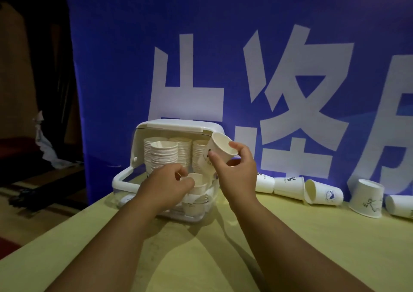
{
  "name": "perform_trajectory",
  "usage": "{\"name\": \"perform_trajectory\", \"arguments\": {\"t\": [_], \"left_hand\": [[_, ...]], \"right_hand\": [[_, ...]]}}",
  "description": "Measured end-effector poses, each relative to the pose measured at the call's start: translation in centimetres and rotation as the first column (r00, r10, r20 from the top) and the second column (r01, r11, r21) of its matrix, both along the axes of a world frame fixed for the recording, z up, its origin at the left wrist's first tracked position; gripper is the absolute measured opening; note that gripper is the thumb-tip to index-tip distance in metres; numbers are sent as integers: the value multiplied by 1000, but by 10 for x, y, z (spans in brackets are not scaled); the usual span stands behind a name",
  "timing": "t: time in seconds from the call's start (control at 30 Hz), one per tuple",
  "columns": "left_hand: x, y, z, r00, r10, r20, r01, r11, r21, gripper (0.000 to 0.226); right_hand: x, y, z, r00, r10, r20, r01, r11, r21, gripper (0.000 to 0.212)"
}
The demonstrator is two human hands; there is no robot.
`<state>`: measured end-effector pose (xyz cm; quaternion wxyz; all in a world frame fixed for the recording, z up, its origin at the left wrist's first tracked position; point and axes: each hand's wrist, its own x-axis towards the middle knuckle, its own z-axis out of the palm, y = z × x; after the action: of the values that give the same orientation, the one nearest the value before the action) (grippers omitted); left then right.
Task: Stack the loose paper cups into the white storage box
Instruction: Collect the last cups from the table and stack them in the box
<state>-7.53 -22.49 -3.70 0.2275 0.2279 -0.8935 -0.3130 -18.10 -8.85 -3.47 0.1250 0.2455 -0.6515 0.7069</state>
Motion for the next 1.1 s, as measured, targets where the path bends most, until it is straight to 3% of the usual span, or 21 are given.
{"name": "perform_trajectory", "arguments": {"t": [0.07, 0.3, 0.47, 0.7, 0.9, 1.03, 1.1], "left_hand": [[-1, -1, 0, 999, 27, -27, -27, 1000, -11, 10], [-2, -2, -3, 979, 102, -178, -99, 995, 23, 28], [-2, 1, -2, 964, 104, -244, -101, 995, 24, 33], [-6, 1, -6, 985, 88, -148, -100, 992, -77, 11], [-6, 3, -6, 980, 106, -167, -128, 983, -132, 13], [-7, 24, -4, 931, 49, -363, -173, 932, -318, 15], [-9, 45, -3, 931, -40, -363, -122, 903, -413, 16]], "right_hand": [[1, -4, 0, 999, 15, -31, -13, 997, 72, 59], [0, -7, -9, 987, 105, -118, -65, 950, 306, 71], [-2, -7, -16, 997, 59, -59, -34, 934, 355, 47], [-12, -11, -39, 991, -7, -132, 81, 823, 562, 29], [-10, -7, -38, 995, 1, -97, 52, 837, 544, 27], [-11, 12, -31, 997, -67, -35, 76, 906, 415, 15], [-11, 29, -26, 993, -111, -40, 118, 909, 399, 9]]}}
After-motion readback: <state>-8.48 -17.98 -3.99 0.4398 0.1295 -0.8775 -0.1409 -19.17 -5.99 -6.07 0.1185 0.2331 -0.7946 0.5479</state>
